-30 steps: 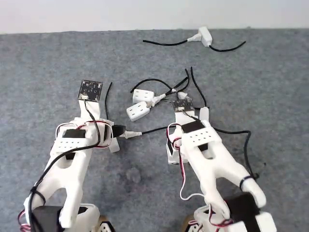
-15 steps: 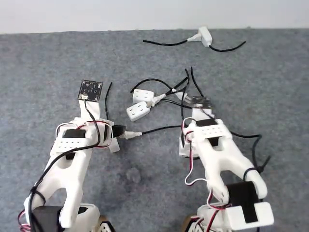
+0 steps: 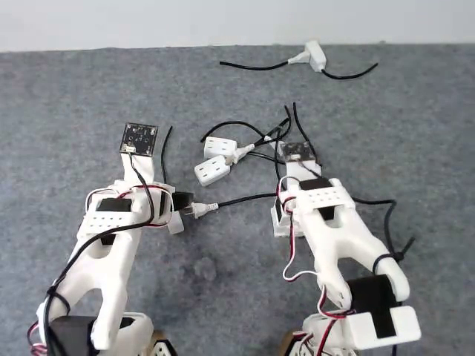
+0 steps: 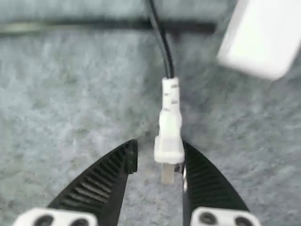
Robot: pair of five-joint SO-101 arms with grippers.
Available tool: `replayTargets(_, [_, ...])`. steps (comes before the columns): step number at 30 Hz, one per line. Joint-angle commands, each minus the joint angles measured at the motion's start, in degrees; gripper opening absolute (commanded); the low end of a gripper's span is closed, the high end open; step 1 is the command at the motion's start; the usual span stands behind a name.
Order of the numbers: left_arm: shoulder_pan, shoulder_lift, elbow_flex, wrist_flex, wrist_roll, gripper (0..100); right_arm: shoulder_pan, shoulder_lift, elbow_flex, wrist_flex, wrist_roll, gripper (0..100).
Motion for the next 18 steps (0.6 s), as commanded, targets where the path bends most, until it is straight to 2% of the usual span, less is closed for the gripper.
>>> replayTargets(1, [-0.26, -0.62, -0.75, -1.32, 0.62, 35, 1.1, -0.04, -5.27, 0.48, 1.14, 15.9])
replayTargets(7, [-0.26, -0.62, -0.75, -1.23, 0.53, 35, 1.1, -0.04, -6.59, 0.48, 1.67, 16.0])
replayTargets(12, [-0.26, -0.62, -0.75, -1.23, 0.53, 35, 1.1, 0.04, -6.42, 0.31, 8.7, 16.1])
replayTargets(18, [-0.26, -0.62, -0.75, -1.23, 0.53, 35, 1.1, 0.13, -6.24, 0.04, 9.67, 16.1])
